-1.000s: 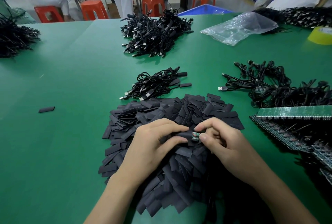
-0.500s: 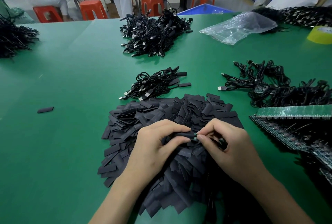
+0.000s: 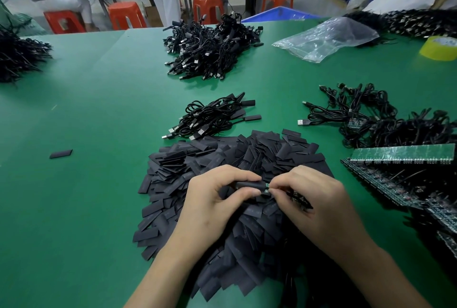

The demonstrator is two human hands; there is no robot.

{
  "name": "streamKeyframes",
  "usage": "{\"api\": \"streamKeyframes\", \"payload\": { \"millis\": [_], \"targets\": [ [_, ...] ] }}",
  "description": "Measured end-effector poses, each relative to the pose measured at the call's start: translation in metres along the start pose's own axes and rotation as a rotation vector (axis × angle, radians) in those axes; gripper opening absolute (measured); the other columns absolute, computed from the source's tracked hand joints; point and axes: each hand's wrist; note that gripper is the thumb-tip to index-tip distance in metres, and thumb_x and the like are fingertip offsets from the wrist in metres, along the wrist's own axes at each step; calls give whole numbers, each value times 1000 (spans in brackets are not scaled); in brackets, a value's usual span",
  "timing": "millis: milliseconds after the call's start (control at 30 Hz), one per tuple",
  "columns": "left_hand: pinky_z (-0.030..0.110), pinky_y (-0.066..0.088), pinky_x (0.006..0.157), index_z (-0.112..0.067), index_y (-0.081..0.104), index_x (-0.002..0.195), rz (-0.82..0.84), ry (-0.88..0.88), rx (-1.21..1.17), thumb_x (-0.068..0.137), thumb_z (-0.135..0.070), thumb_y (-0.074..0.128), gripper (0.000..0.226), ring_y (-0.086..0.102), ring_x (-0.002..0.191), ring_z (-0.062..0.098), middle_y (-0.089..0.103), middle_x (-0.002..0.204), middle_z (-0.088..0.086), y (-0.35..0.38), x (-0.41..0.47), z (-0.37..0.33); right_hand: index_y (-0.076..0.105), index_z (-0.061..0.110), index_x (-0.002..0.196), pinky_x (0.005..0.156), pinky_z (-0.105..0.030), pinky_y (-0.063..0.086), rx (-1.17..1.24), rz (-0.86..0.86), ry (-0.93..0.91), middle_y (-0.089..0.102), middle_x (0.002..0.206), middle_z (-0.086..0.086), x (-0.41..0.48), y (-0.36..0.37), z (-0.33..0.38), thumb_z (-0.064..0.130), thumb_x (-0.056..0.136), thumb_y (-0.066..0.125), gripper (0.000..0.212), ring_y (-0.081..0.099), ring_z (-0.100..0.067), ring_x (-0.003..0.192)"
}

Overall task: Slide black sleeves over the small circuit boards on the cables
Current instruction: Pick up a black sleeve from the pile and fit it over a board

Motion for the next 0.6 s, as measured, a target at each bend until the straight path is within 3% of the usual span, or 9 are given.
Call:
{"api": "streamKeyframes", "payload": {
  "millis": [267, 467, 600],
  "targets": [
    [17, 50, 85, -25, 80, 101, -65, -28, -22, 84, -18, 83, 19, 72, 96, 10, 76, 98, -15, 1, 1, -1, 73, 23, 98, 77, -21, 50, 71, -96, 168, 69, 91, 17, -1, 4, 6, 33, 91, 69, 13, 65, 0, 87],
    [17, 51, 86, -24, 80, 103, -105, 26, -8, 85, -17, 82, 20, 72, 97, 9, 76, 99, -16, 1, 0, -3, 77, 18, 91, 78, -24, 48, -7, -186, 142, 67, 90, 22, -1, 6, 11, 27, 91, 70, 11, 54, 15, 89],
    [15, 50, 86, -22, 80, 102, -109, 55, 6, 84, -15, 82, 19, 72, 96, 7, 76, 99, -16, 3, -1, -3, 78, 15, 88, 77, -29, 49, -27, -191, 117, 74, 90, 13, -3, 8, 11, 23, 91, 73, 10, 61, 3, 85]
  ]
}}
Point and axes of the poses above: each hand's wrist, its own x-axis towards the middle knuckle, its own y-axis out of the palm, z = x × y
